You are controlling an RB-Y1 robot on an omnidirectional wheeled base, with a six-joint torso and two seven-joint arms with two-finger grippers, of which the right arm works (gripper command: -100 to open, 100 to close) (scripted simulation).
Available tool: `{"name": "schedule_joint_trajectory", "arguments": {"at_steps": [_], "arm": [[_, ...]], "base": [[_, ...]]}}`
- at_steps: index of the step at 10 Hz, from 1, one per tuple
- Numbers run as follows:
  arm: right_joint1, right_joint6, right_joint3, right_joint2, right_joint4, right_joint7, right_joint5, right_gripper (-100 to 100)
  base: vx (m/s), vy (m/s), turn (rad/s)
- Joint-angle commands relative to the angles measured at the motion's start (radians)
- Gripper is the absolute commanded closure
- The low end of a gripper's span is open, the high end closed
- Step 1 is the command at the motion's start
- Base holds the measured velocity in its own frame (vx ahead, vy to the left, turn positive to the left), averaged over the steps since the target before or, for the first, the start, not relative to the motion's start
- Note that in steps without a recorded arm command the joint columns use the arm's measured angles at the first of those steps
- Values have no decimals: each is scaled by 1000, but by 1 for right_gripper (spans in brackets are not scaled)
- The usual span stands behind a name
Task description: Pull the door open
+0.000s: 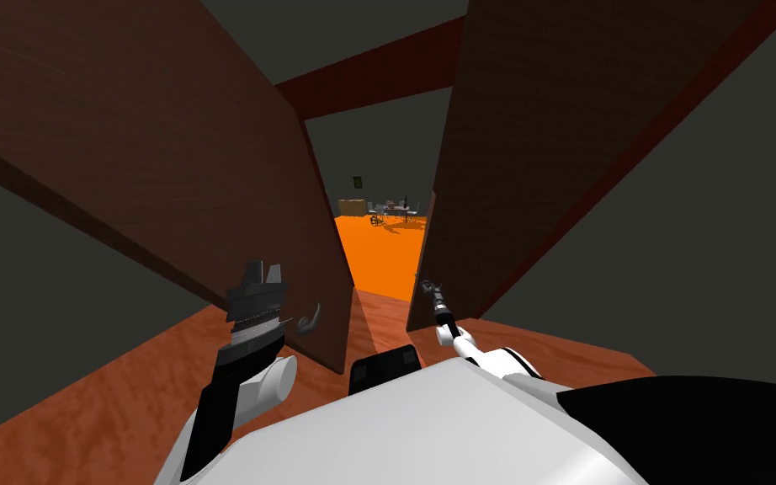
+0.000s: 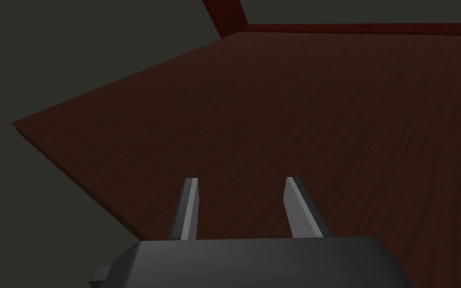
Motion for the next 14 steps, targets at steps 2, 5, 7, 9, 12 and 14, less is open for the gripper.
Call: {"name": "schedule_joint_trajectory", "arguments": {"at_steps": [2, 5, 7, 9, 12, 14], "arm": [[24, 23, -6, -5, -58, 6, -3, 100], [40, 10, 13, -51, -49, -55, 7, 100], [48, 4, 22, -73, -44, -84, 11, 100], [56, -3, 32, -97, -40, -115, 16, 100], [58, -11, 35, -99, -25, -123, 18, 100], [69, -25, 50, -114, -31, -145, 27, 100]], "base": [[7, -1, -8], [-22, 3, 170], [-1, 13, 100], [31, 15, 117], [62, 0, 53], [-159, -13, 106]]}}
